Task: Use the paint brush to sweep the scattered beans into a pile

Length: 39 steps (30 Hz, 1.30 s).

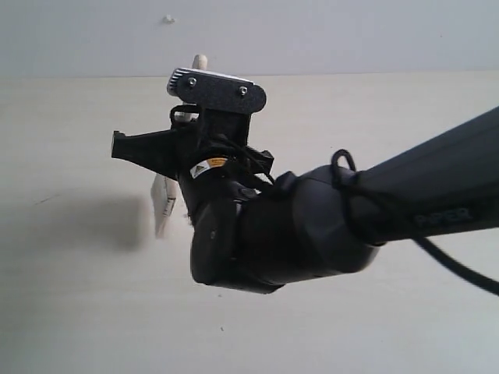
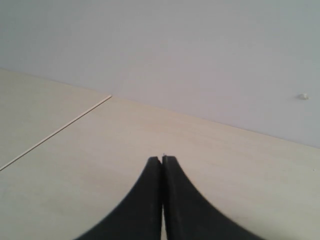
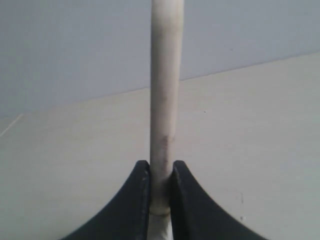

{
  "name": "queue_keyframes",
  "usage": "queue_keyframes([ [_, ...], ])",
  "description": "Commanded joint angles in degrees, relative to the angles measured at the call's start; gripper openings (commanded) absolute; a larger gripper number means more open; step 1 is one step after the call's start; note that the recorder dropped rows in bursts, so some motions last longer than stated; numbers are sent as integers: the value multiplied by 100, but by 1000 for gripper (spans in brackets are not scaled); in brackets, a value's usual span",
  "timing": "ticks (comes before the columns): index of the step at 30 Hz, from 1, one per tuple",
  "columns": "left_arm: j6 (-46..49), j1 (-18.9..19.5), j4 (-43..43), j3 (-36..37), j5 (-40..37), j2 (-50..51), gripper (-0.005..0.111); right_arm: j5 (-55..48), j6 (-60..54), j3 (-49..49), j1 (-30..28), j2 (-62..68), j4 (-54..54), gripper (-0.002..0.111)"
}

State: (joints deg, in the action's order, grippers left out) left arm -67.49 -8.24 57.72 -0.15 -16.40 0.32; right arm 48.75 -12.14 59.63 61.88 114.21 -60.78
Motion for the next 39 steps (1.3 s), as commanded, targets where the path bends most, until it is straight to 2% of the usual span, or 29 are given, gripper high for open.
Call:
queue_keyframes([
  [1, -24, 1, 27, 15, -1, -32, 0, 70, -853, 398, 13, 326, -1002, 0],
  [9, -24, 1, 27, 15, -1, -32, 0, 206, -1843, 440, 13, 351, -2083, 0],
  [21, -24, 1, 27, 15, -1, -32, 0, 563, -2168, 445, 275, 116, -2157, 0],
  [25, -24, 1, 27, 15, -1, -32, 0, 130, -2537, 445, 488, -46, -1067, 0],
  [28, -24, 1, 27, 15, -1, -32, 0, -1267, -2694, 445, 520, -331, 458, 0],
  [34, -24, 1, 27, 15, -1, -32, 0, -3538, -2441, 362, 58, -1100, 2508, 0],
  [35, -24, 1, 27, 15, -1, -32, 0, -4015, -2284, 298, -73, -1287, 3138, 0],
  [39, -24, 1, 27, 15, -1, -32, 0, -4731, -1853, -86, -273, -1928, 4266, 0],
])
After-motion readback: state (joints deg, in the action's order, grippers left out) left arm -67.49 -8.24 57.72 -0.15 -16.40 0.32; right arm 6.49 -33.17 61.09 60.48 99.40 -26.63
